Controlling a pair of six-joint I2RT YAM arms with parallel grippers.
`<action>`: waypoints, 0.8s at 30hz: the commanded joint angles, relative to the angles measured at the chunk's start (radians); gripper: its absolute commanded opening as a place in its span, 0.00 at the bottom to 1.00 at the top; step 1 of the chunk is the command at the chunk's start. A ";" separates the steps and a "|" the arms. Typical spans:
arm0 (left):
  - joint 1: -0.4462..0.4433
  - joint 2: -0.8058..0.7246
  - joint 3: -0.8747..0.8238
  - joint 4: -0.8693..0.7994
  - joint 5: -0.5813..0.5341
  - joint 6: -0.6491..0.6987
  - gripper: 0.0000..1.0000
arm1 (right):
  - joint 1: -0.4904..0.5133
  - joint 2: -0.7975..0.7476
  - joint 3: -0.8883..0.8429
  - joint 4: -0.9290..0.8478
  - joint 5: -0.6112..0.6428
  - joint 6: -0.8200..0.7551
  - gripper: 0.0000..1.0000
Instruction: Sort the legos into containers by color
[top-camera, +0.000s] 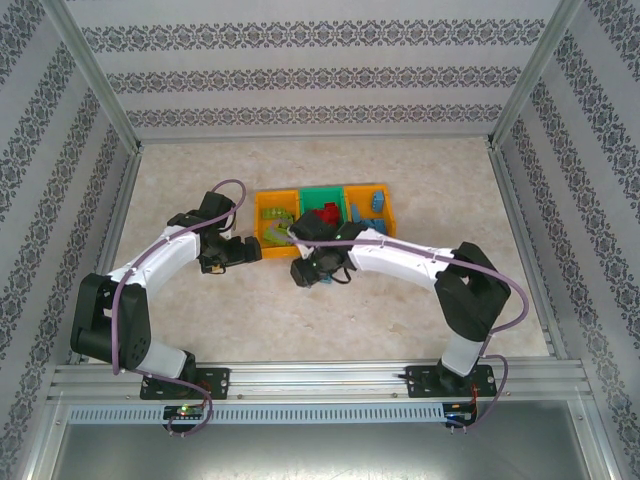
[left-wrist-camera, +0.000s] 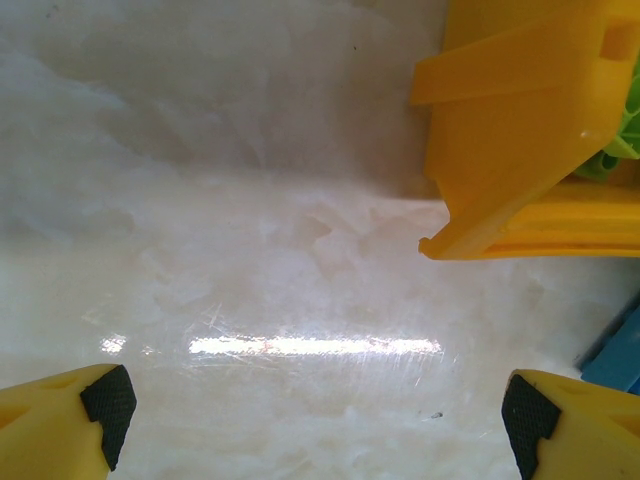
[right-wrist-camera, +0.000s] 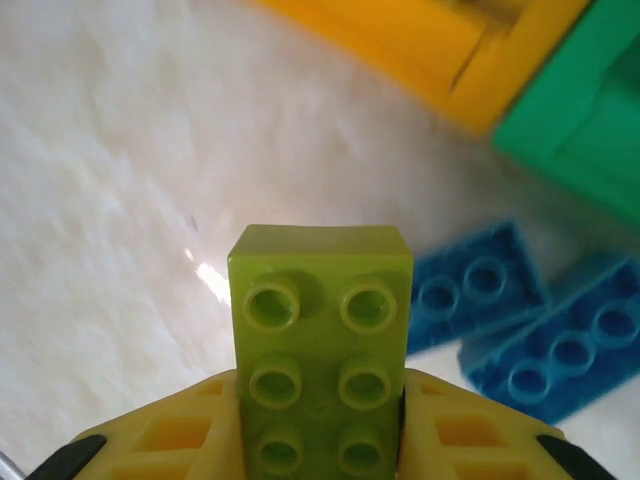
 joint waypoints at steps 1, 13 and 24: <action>0.014 -0.017 -0.012 0.010 -0.012 -0.010 0.97 | -0.038 0.042 0.099 0.108 -0.155 0.053 0.28; 0.014 -0.020 -0.007 0.010 -0.005 -0.008 0.97 | -0.133 0.329 0.491 0.040 -0.141 0.281 0.28; 0.014 -0.020 0.001 0.008 0.001 -0.005 0.97 | -0.154 0.400 0.586 0.037 -0.061 0.373 0.63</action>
